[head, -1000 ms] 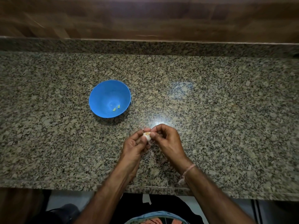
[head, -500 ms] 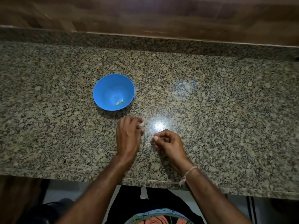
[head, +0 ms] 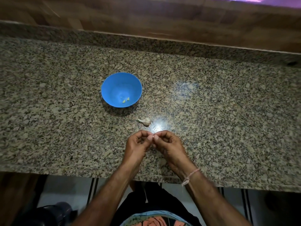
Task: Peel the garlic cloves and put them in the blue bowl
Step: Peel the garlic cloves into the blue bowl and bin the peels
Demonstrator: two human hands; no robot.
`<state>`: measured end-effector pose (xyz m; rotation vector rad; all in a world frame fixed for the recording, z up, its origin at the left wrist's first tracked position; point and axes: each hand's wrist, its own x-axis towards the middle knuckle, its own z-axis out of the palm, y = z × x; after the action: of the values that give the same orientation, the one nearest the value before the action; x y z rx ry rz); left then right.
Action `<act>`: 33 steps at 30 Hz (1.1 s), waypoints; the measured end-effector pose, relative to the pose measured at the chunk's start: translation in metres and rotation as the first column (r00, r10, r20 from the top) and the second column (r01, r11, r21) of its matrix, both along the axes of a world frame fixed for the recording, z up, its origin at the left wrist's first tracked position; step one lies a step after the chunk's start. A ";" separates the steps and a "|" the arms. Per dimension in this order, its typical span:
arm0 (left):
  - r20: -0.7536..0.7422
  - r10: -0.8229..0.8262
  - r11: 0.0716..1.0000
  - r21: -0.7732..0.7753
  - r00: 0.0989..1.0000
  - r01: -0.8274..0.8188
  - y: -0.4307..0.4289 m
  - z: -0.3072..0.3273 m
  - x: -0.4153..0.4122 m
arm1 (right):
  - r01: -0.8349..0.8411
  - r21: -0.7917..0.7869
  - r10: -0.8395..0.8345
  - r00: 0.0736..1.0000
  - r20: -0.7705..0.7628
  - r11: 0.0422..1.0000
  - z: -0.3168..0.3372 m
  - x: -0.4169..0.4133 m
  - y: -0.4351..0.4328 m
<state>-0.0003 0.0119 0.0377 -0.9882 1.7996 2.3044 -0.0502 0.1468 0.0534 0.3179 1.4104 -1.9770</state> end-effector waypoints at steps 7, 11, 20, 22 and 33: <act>-0.066 -0.080 0.996 -0.046 0.995 0.077 -0.011 0.007 0.009 | -0.074 0.035 0.073 0.997 0.018 0.997 0.012 0.009 -0.002; -0.073 -0.116 0.993 -0.025 0.990 0.115 -0.018 0.004 0.007 | -0.061 0.055 0.063 0.997 -0.033 0.997 0.008 0.013 -0.003; 0.129 -0.280 0.652 -0.702 0.951 0.287 -0.032 -0.040 0.010 | -0.131 0.778 0.472 0.851 -0.230 0.614 -0.023 -0.021 -0.001; 0.148 -0.302 0.537 -0.790 0.942 0.296 -0.030 -0.046 0.012 | -0.158 0.812 0.501 0.846 -0.182 0.561 -0.027 -0.027 -0.003; 0.185 -0.270 0.432 -0.853 0.945 0.291 -0.022 -0.043 0.014 | -0.134 0.844 0.494 0.853 -0.169 0.519 -0.030 -0.028 -0.007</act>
<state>0.0135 -0.0105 -0.0054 -0.6197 2.9189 1.0381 -0.0783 0.1399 0.0229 0.0189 2.4161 -0.9718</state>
